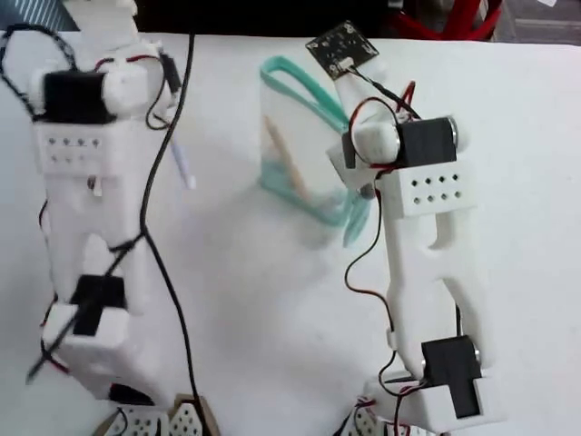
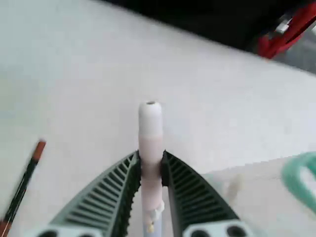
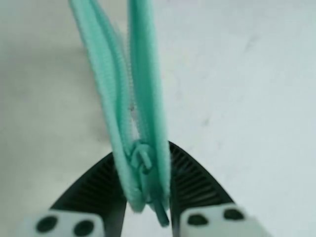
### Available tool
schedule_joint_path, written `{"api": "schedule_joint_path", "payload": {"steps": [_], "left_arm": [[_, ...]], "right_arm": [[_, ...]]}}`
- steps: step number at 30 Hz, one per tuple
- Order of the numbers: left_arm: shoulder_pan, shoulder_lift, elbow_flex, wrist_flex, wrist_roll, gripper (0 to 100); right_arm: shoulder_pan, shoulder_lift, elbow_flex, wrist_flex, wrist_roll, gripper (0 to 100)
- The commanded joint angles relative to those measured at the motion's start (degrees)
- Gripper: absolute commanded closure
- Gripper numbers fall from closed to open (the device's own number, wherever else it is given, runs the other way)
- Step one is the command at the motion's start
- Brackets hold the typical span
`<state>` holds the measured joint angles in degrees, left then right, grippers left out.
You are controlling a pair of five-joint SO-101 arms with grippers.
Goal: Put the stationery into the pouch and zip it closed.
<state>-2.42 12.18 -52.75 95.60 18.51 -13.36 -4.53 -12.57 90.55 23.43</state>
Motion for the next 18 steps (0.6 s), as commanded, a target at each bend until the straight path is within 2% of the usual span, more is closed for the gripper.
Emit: {"api": "schedule_joint_path", "payload": {"steps": [1, 5, 12, 14, 18], "left_arm": [[6.64, -7.25, -3.52, -8.26, -0.97, 98], [11.30, -7.78, -4.13, -19.25, -1.14, 98], [14.37, -6.46, -2.64, -38.77, -1.41, 98], [14.46, -5.58, -2.02, -43.87, -4.31, 98], [16.31, -3.12, 1.14, -46.95, -7.38, 98]], "right_arm": [[-0.75, 0.48, 2.99, -1.19, -1.32, 98.0], [-0.84, 0.48, 4.75, -1.80, -1.14, 98.0], [-0.92, 0.48, 4.92, -2.33, -1.14, 98.0], [-0.92, 0.48, 4.92, -2.33, -1.14, 98.0], [-0.84, 0.48, 4.92, -2.24, -1.14, 98.0]]}}
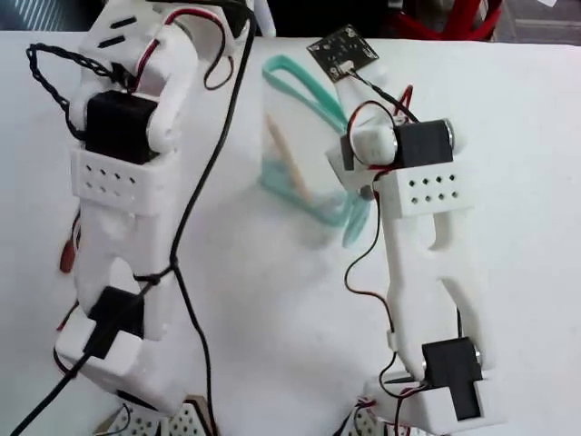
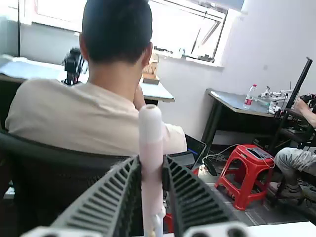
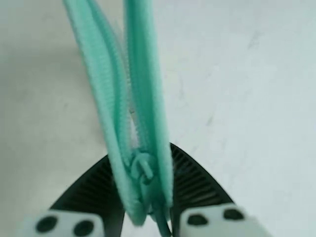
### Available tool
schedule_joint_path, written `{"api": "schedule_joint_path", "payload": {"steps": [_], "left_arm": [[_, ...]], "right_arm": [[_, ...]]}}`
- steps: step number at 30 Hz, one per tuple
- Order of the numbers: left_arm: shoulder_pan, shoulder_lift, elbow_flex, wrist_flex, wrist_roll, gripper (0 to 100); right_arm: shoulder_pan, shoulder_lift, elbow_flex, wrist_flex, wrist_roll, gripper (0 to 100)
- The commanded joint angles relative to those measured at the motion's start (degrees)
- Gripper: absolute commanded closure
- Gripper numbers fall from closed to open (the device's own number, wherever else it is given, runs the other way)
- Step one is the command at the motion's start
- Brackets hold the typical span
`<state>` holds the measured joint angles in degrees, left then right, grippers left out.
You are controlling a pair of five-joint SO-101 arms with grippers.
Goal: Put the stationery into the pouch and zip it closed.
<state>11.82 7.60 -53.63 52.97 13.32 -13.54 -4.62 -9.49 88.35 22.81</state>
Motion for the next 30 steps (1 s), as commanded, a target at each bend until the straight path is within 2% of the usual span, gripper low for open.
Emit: {"api": "schedule_joint_path", "payload": {"steps": [1, 13, 16, 21, 27, 30], "left_arm": [[2.33, 2.07, 2.90, -4.31, -2.20, 98], [2.15, 6.90, 4.84, -7.12, -2.20, 98], [2.24, 6.81, 4.31, -2.73, -2.11, 98], [0.92, 3.21, 0.79, -1.14, -2.37, 98], [4.18, -3.21, 0.53, 12.31, -2.37, 98], [4.35, -2.77, 1.14, 13.01, -2.20, 98]], "right_arm": [[-0.66, 0.57, 1.85, -0.04, -0.53, 98.0], [-0.13, 0.57, 1.85, -0.04, -0.18, 98.0], [-0.04, 0.57, 1.85, -0.22, -0.18, 98.0], [-0.13, 0.57, 1.85, -0.40, -0.18, 98.0], [-0.13, 0.57, 1.85, -0.40, -0.09, 98.0], [-0.13, 0.57, 1.85, -0.40, -0.09, 98.0]]}}
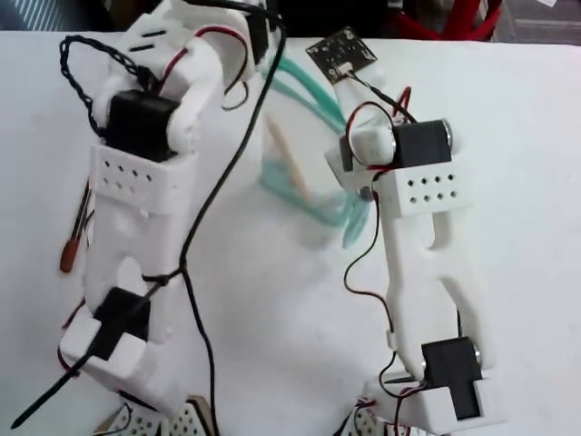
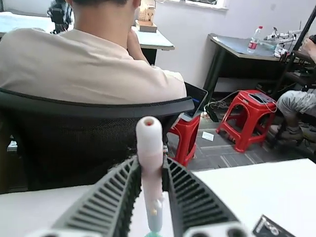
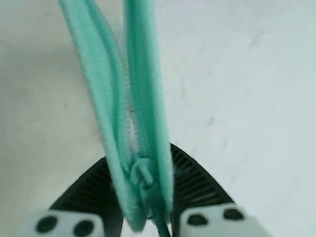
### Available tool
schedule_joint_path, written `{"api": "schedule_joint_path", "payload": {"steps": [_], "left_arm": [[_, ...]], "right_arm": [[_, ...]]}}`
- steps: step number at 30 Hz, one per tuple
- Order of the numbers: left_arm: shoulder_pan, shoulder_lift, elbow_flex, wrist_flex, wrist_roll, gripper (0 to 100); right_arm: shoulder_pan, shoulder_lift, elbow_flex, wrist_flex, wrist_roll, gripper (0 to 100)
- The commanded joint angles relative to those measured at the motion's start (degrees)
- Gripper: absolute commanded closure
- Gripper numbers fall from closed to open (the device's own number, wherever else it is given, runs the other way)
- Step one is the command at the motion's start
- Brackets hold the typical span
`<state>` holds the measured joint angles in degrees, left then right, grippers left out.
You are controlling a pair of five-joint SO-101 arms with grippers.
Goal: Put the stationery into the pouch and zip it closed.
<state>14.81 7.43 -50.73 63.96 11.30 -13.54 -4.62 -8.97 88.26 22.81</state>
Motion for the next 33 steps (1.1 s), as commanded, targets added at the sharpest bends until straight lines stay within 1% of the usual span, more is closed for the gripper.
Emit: {"api": "schedule_joint_path", "payload": {"steps": [1, 4, 9, 13, 18, 24, 29, 33], "left_arm": [[1.27, -2.33, -0.97, 1.05, -0.09, 98], [0.48, -2.77, -2.02, -1.05, -0.44, 98], [0.92, -6.11, -5.54, -0.88, -1.58, 98], [1.36, -7.08, -5.89, 2.64, -3.96, 98], [1.45, -6.20, -5.10, 5.01, -3.78, 98], [1.36, -3.56, -2.37, 1.85, -3.69, 98], [3.21, -0.92, -2.37, 3.69, -2.37, 98], [3.30, 1.10, -2.37, 5.45, -1.05, 98]], "right_arm": [[-0.13, 0.57, 1.41, -0.31, -0.09, 98.0], [-0.13, 0.84, 2.02, -0.75, -0.09, 98.0], [-0.22, 0.57, 3.78, -2.77, -0.09, 98.0], [-0.22, 0.57, 3.78, -2.68, -0.09, 98.0], [-0.31, 0.57, 3.78, -2.68, -0.09, 98.0], [-0.22, 0.57, 3.78, -2.59, -0.09, 98.0], [-0.13, 0.57, 3.78, -2.59, -0.09, 98.0], [-0.13, 0.57, 3.78, -2.59, -0.09, 98.0]]}}
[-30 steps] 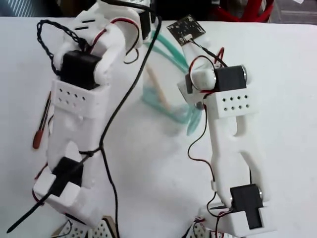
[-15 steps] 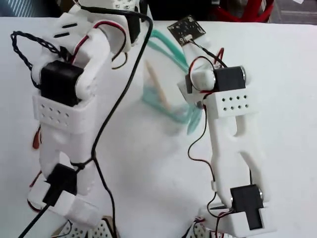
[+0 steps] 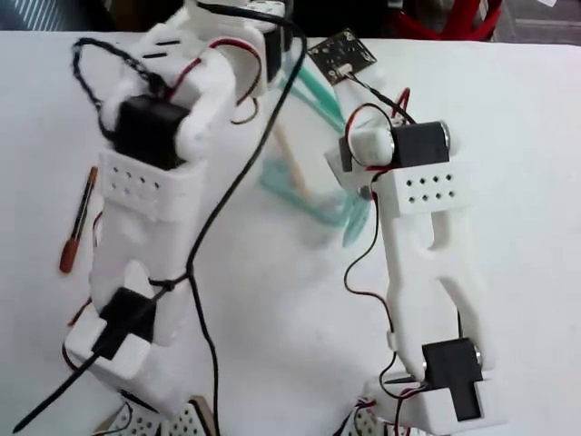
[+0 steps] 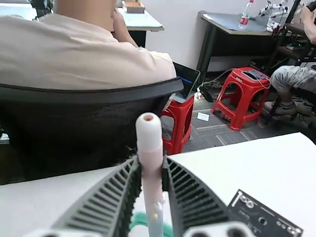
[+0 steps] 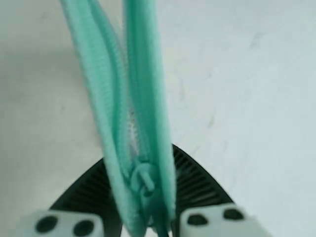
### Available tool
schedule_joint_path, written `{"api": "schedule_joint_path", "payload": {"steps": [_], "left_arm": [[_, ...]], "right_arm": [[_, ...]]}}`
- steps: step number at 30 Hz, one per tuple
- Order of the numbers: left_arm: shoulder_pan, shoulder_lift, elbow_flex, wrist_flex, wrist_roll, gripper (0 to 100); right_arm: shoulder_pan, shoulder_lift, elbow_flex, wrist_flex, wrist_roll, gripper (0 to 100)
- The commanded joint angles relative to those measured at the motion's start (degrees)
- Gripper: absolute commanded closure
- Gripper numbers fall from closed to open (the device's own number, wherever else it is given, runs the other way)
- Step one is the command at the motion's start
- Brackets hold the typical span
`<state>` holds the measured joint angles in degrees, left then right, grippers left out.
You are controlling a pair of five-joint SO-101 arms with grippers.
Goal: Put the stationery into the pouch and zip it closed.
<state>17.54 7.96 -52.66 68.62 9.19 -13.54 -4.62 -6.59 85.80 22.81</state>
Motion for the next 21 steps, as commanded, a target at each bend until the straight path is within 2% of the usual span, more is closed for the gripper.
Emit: {"api": "schedule_joint_path", "payload": {"steps": [1, 9, 12, 17, 21], "left_arm": [[0.48, 1.19, -0.44, 0.97, 1.14, 98], [1.01, 3.12, -0.97, 8.44, 1.32, 97], [0.84, 3.03, -0.97, 12.57, 2.73, 90], [-1.45, 2.42, -2.20, 17.76, 11.16, 74], [-4.00, -0.66, -6.86, 21.01, 11.08, 71]], "right_arm": [[-0.13, 0.57, 1.41, -0.13, -0.09, 98.0], [-0.04, 0.57, 1.41, -0.22, -0.09, 98.0], [0.57, 0.57, 1.41, -0.31, -0.09, 98.0], [1.98, 0.57, 1.32, -1.54, -0.09, 98.0], [1.71, 0.92, 1.41, -1.45, -0.09, 98.0]]}}
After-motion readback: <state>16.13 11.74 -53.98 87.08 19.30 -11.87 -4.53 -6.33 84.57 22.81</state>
